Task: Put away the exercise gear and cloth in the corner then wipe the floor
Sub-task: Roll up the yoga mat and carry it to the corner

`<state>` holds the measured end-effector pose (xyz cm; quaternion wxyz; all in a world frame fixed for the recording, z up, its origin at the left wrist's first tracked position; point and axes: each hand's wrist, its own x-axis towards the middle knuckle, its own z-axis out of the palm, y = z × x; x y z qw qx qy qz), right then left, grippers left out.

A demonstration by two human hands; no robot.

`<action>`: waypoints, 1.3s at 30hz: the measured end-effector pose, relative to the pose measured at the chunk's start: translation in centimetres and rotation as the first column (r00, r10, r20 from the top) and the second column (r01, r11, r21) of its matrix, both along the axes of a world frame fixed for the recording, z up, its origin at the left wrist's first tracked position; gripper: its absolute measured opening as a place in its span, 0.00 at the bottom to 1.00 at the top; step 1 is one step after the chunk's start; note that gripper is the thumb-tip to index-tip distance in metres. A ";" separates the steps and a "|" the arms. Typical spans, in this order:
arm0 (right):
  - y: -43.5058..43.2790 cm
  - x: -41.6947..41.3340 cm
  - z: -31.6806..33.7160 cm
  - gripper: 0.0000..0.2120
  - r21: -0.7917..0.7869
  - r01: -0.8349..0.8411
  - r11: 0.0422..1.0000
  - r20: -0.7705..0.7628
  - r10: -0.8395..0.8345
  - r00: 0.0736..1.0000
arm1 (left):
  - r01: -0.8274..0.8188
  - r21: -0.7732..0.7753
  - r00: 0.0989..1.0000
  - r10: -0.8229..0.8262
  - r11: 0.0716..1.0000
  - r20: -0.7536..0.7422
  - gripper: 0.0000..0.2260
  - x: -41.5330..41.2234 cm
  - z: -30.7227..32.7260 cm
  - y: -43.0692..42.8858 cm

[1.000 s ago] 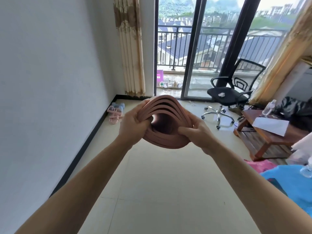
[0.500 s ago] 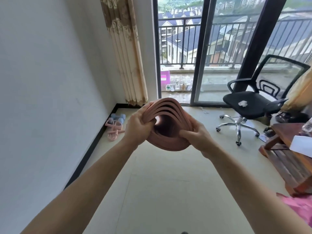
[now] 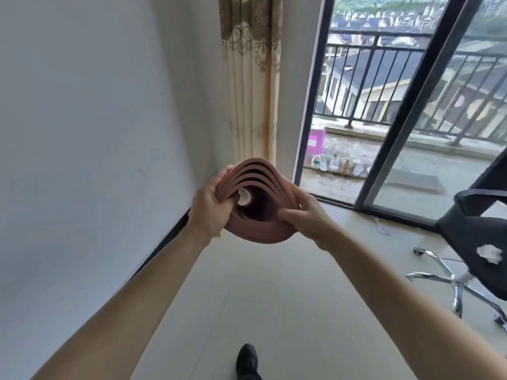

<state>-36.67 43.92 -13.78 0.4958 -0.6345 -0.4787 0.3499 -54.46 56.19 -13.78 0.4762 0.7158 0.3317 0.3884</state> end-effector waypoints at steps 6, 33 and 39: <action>15.1 8.5 0.6 0.35 -0.060 -0.016 0.998 -0.038 0.014 0.999 | 0.017 -0.018 1.000 -0.017 1.000 -0.018 0.26 8.6 -0.5 15.8; 78.3 41.0 -11.4 0.29 -0.308 -0.197 0.931 -0.067 0.185 0.980 | -0.430 -0.588 0.903 0.333 0.685 -0.272 0.14 38.2 -13.0 68.4; 92.5 41.6 -18.3 0.32 -0.460 -0.194 0.866 -0.015 0.211 0.977 | -0.378 -0.761 0.924 0.270 0.528 -0.272 0.14 38.5 -19.8 81.3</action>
